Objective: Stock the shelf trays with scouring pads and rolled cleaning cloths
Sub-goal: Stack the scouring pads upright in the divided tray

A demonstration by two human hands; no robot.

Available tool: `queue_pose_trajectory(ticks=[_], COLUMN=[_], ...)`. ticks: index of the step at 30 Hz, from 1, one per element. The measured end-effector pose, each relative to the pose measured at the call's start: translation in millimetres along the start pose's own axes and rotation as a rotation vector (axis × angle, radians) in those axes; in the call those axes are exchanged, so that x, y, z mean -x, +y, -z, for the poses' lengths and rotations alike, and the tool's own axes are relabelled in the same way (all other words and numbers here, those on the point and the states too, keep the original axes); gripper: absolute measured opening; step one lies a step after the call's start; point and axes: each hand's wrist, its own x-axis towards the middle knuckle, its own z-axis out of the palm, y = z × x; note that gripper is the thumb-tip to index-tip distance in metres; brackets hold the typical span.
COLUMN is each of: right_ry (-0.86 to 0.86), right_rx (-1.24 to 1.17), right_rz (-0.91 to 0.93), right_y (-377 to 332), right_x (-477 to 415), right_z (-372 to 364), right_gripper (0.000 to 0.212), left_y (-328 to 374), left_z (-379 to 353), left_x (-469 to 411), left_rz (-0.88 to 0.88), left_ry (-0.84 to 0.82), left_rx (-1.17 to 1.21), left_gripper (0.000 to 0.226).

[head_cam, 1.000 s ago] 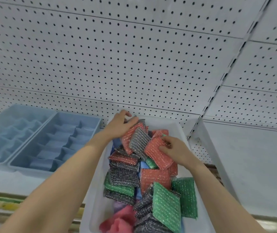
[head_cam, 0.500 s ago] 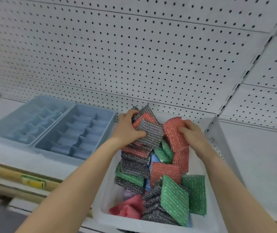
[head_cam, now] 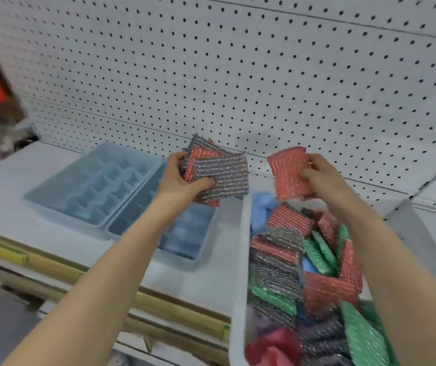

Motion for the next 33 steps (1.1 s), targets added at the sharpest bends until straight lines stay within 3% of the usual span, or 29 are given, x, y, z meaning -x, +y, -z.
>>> queue_pose_trajectory(ticks=[6, 9, 13, 21, 25, 33], right_ry=[-0.079, -0.012, 0.062, 0.071, 0.127, 0.111], right_rx=[0.064, 0.225, 0.324, 0.685, 0.874, 0.901], right_rz=[0.016, 0.078, 0.106, 0.185, 0.187, 0.314], right_y=[-56.2, -71.6, -73.9, -49.2, -43.0, -21.0], right_x=[-38.5, -53.1, -65.8, -98.3, -113.9, -119.1], right_z=[-108.0, -174.3, -242.8, -306.3, -304.0, -321.8], right_gripper=[0.033, 0.024, 0.021, 0.026, 0.032, 0.025], left_y=[-14.5, -21.5, -33.1, -51.0, -53.7, -63.1], left_z=[122.3, 176.5, 216.7, 238.7, 234.1, 215.6], left_x=[-53.6, -81.9, -109.4, -123.2, -125.1, -125.0], left_rz=[0.044, 0.039, 0.080, 0.125, 0.115, 0.095], left_ry=[0.038, 0.046, 0.036, 0.012, 0.031, -0.003], left_rx=[-0.033, -0.050, -0.041, -0.044, -0.120, -0.150], left_gripper=[0.068, 0.059, 0.069, 0.087, 0.075, 0.070])
